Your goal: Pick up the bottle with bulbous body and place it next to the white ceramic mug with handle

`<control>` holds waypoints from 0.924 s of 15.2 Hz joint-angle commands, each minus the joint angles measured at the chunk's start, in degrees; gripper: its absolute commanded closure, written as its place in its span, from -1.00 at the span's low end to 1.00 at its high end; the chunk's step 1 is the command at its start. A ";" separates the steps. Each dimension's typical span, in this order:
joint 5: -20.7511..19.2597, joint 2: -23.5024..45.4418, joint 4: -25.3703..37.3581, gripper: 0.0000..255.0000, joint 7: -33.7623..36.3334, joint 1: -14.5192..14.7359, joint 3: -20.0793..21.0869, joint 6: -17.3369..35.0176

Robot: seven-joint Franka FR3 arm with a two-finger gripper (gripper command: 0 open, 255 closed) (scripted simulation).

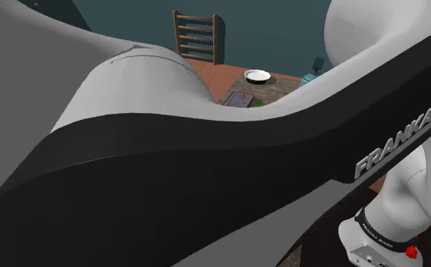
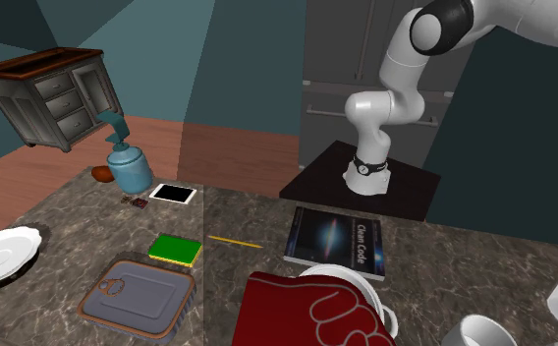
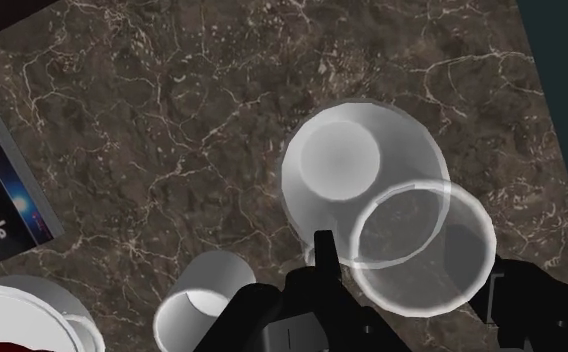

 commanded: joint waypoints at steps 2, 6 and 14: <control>-0.17 0.27 -1.93 1.00 0.11 -0.02 -0.07 2.23; -0.47 0.79 -4.35 1.00 0.20 -0.06 -0.23 5.11; -1.06 1.85 -7.30 1.00 0.44 -0.02 -0.50 8.99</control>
